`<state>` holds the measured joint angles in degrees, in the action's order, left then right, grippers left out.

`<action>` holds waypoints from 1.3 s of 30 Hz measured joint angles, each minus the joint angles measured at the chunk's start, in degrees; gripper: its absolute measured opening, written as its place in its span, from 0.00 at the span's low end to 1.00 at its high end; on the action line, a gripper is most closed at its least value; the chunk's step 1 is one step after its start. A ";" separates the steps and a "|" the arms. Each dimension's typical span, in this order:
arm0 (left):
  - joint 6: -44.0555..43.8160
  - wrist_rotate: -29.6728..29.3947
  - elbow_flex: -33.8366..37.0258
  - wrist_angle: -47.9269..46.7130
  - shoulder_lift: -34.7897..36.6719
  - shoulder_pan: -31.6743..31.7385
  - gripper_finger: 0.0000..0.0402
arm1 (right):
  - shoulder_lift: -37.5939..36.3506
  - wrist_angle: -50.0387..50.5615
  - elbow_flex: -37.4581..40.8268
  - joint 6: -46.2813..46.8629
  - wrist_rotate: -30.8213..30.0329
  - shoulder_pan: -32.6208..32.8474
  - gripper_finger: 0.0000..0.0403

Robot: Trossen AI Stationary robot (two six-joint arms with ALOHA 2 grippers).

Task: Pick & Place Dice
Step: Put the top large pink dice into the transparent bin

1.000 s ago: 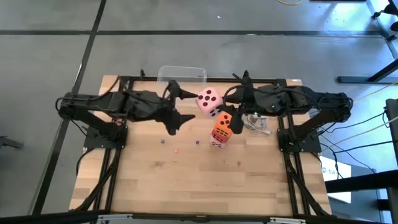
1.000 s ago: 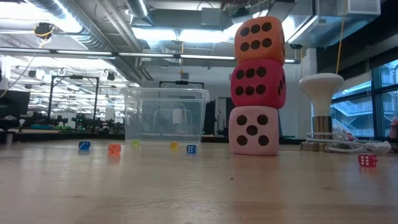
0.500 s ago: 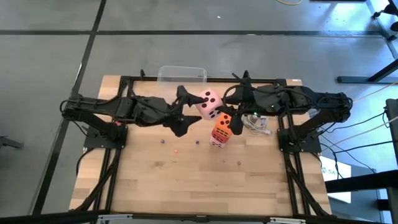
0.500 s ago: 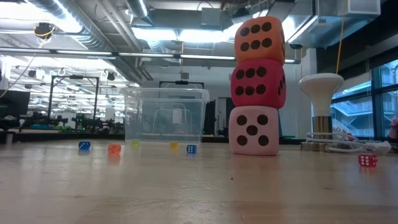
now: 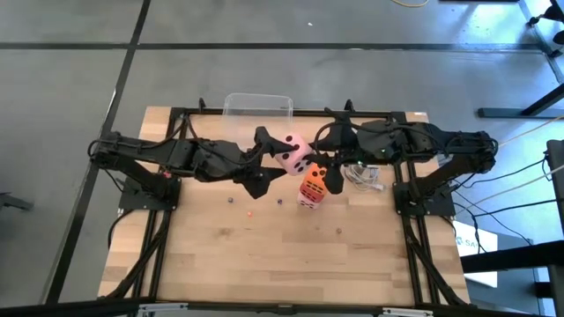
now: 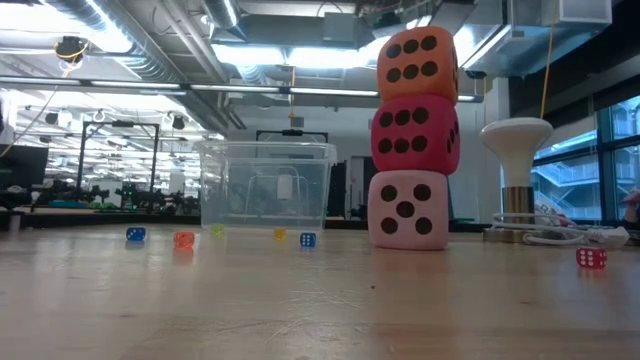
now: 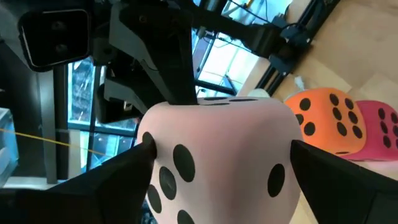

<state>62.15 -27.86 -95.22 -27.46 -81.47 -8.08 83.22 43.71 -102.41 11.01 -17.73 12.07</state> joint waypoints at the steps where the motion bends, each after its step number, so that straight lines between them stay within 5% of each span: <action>1: -0.02 0.00 0.00 -0.19 0.04 0.00 0.86 | 0.00 -0.40 0.00 -0.54 0.42 0.11 0.24; 13: -7.65 0.05 -0.07 -0.78 0.09 -0.16 0.39 | 0.09 -3.43 0.04 -2.50 3.02 1.04 0.22; 26: -13.24 -5.20 -0.04 0.24 -0.04 -2.37 0.34 | 0.07 -5.10 0.04 -2.29 3.45 1.10 0.22; 39: -13.61 -9.98 0.04 0.22 -0.17 -3.93 0.31 | 0.11 -5.04 0.01 0.35 3.95 1.16 0.70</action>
<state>48.54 -37.83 -95.18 -27.24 -81.65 -12.01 83.33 38.67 -102.40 11.36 -13.78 13.23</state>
